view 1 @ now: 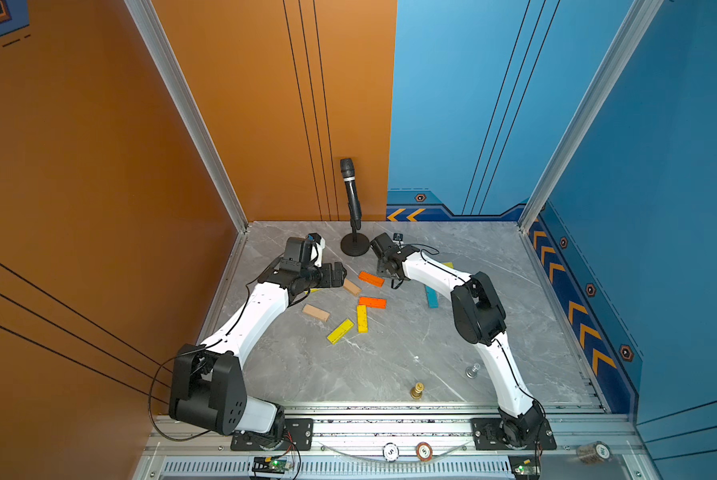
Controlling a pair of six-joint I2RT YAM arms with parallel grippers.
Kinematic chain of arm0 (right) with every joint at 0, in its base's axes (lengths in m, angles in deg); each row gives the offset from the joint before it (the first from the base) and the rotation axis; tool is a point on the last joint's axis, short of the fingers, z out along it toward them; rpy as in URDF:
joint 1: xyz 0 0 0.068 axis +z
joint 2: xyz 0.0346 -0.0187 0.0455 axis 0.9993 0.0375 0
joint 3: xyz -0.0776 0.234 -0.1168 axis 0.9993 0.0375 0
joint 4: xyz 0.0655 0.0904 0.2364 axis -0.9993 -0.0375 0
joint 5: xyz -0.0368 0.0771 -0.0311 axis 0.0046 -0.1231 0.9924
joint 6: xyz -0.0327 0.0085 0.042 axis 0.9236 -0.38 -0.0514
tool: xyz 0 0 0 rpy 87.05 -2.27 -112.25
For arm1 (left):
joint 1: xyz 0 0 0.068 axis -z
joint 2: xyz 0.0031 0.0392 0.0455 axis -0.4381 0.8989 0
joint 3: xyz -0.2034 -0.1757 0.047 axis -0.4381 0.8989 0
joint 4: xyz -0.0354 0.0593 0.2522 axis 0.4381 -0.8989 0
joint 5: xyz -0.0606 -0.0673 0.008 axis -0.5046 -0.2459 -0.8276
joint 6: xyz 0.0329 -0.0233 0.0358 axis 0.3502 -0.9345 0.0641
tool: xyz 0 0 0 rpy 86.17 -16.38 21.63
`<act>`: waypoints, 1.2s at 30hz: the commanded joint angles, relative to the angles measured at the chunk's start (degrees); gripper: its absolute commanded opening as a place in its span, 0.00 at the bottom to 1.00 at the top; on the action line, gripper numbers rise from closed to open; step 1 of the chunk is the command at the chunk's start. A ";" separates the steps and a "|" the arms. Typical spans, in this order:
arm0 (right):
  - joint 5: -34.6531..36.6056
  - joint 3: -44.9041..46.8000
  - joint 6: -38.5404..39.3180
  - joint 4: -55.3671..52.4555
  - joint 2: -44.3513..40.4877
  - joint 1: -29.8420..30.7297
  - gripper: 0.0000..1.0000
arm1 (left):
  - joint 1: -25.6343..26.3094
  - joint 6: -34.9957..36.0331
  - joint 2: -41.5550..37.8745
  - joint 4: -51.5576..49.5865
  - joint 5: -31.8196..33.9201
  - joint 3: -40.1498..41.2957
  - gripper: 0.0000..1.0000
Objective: Assemble the number 6 with building blocks
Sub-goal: Pick up the building block from the center of the board.
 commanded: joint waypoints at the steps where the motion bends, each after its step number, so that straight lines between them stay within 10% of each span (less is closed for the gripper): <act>1: 1.79 -4.56 -1.92 -3.53 3.33 -0.56 0.72 | 0.51 -0.01 0.38 0.17 -0.01 0.25 0.98; 36: -8.02 -9.42 -0.37 -7.00 1.28 -2.99 0.29 | 0.00 -0.03 0.04 -0.92 0.02 -0.39 0.98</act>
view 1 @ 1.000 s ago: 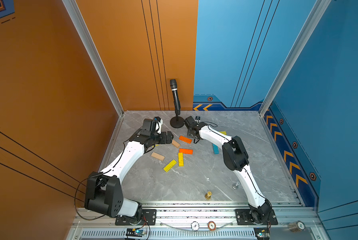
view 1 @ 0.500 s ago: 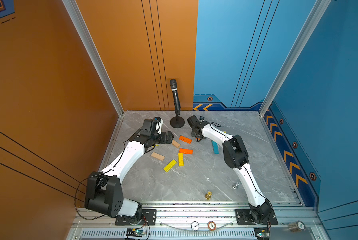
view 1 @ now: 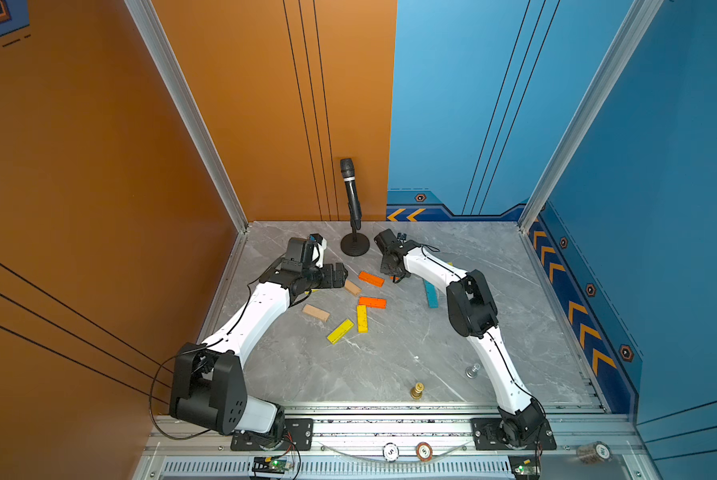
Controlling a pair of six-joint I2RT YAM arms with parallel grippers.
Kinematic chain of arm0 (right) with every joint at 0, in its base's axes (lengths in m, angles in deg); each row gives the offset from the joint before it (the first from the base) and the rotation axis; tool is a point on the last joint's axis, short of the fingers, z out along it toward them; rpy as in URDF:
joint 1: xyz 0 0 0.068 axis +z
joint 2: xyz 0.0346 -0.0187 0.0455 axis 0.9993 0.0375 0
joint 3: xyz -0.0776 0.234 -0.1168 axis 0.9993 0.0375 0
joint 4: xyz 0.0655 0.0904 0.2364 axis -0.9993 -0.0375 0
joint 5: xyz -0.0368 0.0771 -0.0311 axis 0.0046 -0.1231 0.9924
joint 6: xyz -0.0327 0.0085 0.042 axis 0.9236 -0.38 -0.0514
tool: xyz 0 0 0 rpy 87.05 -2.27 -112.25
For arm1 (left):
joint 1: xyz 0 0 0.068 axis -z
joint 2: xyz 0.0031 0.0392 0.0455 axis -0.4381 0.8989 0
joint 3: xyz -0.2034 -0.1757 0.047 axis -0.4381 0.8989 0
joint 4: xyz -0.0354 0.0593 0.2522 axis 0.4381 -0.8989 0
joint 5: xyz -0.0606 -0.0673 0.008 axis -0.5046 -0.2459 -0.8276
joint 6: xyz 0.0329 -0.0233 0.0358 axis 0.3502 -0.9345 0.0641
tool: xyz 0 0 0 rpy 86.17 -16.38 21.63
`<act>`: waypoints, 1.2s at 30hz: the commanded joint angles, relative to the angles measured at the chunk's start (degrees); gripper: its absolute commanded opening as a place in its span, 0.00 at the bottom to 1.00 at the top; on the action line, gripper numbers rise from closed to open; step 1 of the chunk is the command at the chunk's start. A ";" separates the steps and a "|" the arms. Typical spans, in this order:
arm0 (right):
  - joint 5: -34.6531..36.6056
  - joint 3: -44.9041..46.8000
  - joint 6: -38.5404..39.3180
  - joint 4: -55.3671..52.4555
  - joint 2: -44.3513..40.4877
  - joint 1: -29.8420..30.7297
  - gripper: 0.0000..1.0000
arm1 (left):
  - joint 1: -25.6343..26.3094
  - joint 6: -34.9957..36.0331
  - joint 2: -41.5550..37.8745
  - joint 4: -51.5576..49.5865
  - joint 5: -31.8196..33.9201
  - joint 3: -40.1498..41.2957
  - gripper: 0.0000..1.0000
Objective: Assemble the number 6 with building blocks
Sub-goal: Pick up the building block from the center of the board, then assemble the building block at the center of the board.
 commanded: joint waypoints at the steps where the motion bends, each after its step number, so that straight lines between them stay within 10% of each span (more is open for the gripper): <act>1: -2.75 -0.88 0.77 -2.29 -5.65 0.35 0.29 | -0.53 -0.03 -0.27 -0.91 -0.17 -0.41 0.98; 19: -5.73 16.46 0.04 1.16 -21.18 1.24 0.29 | -0.53 -0.39 -0.01 -0.90 -0.49 -0.45 0.98; 36: 0.44 52.45 -9.95 10.05 -41.93 -12.72 0.30 | 1.74 -0.25 0.02 -0.89 0.30 -0.34 0.98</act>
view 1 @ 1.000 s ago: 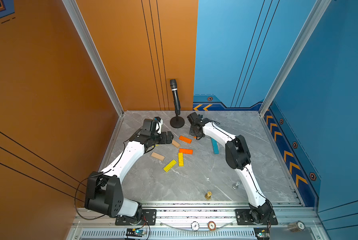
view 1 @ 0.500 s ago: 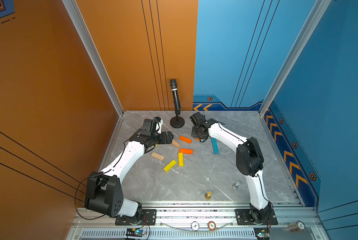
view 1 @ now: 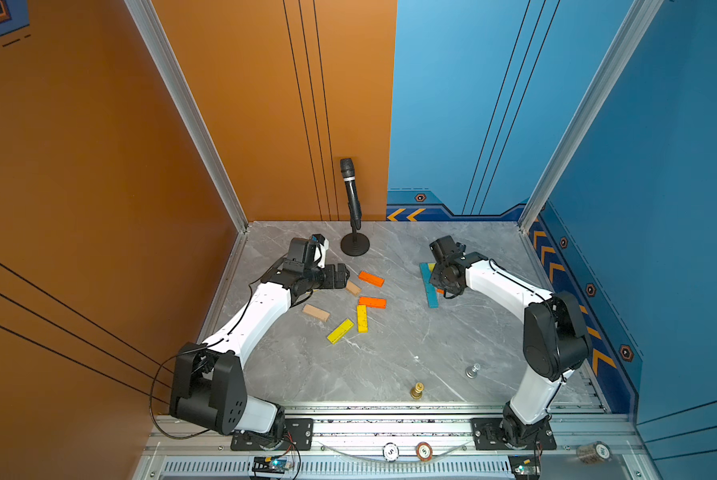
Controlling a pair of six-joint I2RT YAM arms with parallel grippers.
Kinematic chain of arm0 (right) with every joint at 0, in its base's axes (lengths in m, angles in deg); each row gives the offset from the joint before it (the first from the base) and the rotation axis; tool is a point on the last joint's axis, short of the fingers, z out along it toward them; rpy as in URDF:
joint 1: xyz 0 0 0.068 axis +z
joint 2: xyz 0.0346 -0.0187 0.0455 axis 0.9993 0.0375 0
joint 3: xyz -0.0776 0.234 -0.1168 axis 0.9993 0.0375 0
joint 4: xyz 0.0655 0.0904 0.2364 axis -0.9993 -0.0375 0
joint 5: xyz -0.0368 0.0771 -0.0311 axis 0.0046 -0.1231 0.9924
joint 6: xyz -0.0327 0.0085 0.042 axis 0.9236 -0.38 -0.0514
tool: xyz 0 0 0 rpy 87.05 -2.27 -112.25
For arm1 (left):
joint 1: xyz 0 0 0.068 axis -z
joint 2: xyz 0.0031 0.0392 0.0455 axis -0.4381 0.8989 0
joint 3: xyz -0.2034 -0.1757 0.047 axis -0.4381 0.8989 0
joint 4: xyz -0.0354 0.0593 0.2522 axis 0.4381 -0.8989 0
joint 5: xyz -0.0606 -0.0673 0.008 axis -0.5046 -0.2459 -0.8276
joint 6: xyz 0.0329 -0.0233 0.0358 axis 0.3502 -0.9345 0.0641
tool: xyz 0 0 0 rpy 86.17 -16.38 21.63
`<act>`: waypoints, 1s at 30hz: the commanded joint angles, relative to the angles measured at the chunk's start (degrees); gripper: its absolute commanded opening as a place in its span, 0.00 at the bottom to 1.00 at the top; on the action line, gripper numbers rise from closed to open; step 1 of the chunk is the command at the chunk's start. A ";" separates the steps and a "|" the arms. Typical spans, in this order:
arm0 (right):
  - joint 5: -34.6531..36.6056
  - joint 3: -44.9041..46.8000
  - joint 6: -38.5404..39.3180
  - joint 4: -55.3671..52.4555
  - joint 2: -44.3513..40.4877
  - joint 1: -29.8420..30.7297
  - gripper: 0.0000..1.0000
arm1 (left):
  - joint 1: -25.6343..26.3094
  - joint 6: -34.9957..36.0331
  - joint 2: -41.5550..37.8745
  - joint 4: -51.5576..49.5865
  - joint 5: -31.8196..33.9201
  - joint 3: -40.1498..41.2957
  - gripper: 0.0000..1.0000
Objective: Assemble the number 6 with building blocks
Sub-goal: Assemble the building block at the center of the board.
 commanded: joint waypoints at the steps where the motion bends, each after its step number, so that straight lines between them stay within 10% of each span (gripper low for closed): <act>1: 2.18 4.90 -6.40 3.77 -1.95 -2.34 0.30 | 0.81 -0.14 -0.01 -0.85 0.29 -0.34 0.98; 30: -1.62 -1.48 -35.81 9.24 12.66 -5.91 0.49 | 3.01 0.61 -0.63 -1.06 1.11 -0.20 0.98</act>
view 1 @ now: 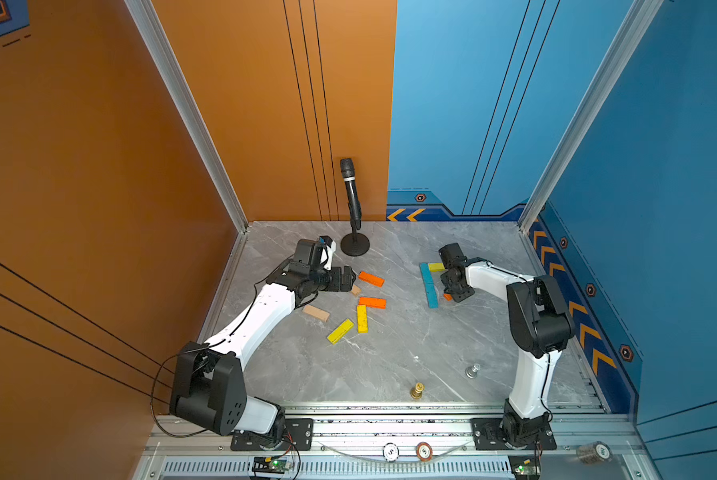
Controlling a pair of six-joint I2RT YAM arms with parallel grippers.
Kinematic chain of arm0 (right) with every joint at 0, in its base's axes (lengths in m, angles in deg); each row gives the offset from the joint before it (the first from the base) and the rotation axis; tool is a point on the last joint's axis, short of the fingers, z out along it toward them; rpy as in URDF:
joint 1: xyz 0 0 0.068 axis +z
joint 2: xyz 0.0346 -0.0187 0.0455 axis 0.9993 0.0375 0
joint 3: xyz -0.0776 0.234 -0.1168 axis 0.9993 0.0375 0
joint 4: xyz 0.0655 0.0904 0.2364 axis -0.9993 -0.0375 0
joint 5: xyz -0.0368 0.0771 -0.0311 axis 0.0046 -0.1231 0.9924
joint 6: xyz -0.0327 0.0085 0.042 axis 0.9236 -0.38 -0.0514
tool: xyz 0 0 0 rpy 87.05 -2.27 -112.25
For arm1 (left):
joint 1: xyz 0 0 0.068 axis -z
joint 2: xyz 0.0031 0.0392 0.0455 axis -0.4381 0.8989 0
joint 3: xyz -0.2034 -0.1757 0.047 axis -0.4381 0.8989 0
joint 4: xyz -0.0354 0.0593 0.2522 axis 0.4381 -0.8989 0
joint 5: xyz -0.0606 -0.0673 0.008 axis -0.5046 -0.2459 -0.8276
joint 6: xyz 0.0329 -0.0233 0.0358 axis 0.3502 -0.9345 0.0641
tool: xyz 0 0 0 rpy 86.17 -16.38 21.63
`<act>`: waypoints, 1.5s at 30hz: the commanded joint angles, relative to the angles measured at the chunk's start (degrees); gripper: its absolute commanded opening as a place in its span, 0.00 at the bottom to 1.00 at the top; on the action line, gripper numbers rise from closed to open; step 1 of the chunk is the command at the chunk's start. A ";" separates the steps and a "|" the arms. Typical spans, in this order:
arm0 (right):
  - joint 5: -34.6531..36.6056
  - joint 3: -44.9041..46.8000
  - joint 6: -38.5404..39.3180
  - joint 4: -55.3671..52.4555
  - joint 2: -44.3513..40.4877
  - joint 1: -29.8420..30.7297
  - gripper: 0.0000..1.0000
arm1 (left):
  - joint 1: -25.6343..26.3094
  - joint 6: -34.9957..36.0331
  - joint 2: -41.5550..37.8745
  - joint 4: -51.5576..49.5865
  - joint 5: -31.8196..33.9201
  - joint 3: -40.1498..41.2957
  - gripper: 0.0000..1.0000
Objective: Assemble the number 6 with building blocks
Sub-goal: Assemble the building block at the center of the board.
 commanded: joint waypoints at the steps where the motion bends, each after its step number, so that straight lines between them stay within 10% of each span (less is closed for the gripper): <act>1: -4.43 -1.32 -3.45 2.24 1.79 0.04 0.51 | 0.23 0.65 -0.63 -1.00 0.88 -0.33 0.98; 16: -9.32 1.41 3.09 2.54 -4.81 0.06 0.52 | 0.30 0.86 -0.74 -1.08 1.10 -0.21 0.98; 31: -12.94 -5.63 49.08 -11.66 -5.68 -5.08 0.52 | 0.30 1.09 -0.45 -1.31 1.04 -0.47 0.98; 45: -16.83 -8.50 66.16 -13.32 0.69 -15.08 0.53 | 0.74 2.15 -0.01 -1.62 1.04 -0.62 0.98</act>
